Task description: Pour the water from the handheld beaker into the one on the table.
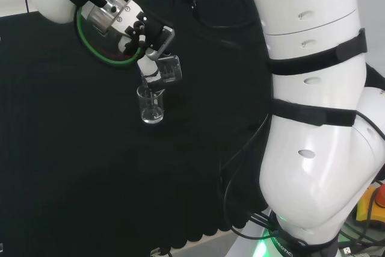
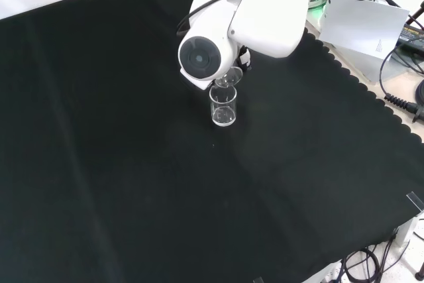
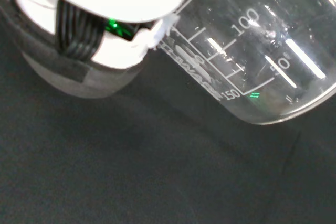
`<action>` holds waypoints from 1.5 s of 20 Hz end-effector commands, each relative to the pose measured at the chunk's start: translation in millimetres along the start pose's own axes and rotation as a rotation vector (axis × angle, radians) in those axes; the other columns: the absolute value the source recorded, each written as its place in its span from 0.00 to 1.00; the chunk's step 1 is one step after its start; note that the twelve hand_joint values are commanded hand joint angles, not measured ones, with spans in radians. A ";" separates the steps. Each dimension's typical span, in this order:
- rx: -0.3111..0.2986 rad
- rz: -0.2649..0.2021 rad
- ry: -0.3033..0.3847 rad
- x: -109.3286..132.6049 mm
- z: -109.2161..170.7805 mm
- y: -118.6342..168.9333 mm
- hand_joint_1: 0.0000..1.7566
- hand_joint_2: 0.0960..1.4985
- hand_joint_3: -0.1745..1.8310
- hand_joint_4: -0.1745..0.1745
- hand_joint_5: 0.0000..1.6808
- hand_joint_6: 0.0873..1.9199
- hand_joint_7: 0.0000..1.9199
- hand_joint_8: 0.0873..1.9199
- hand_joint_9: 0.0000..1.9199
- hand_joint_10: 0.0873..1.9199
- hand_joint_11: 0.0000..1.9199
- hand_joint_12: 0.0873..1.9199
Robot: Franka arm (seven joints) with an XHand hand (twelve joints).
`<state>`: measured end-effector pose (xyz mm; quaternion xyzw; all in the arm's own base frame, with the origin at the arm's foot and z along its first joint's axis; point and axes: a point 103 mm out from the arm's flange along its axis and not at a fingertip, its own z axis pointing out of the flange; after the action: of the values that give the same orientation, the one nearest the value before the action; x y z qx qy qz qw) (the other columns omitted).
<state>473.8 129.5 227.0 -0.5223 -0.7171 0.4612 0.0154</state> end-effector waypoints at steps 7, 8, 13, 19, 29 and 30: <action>-0.150 -0.062 0.123 -16.9 5.0 -12.3 0.74 0.37 0.48 0.00 0.70 0.42 0.65 0.41 0.80 0.34 0.65 0.43; -0.162 -0.069 0.134 -19.5 7.5 -12.6 0.74 0.37 0.48 0.00 0.70 0.42 0.65 0.41 0.80 0.34 0.65 0.43; -0.210 -0.098 0.226 -34.3 20.7 -10.4 0.74 0.37 0.48 0.00 0.70 0.42 0.65 0.41 0.80 0.34 0.65 0.43; -0.324 -0.122 0.351 -53.3 38.1 -7.2 0.74 0.37 0.48 0.00 0.70 0.42 0.65 0.41 0.80 0.34 0.65 0.43; -0.454 -0.162 0.502 -73.2 64.7 5.1 0.74 0.37 0.47 0.00 0.70 0.42 0.65 0.40 0.80 0.34 0.65 0.42; -0.458 -0.173 0.518 -74.6 66.4 6.6 0.74 0.37 0.47 0.00 0.70 0.42 0.65 0.40 0.80 0.34 0.65 0.42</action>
<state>476.3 45.2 223.1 -0.5463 -0.8117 0.1794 0.1027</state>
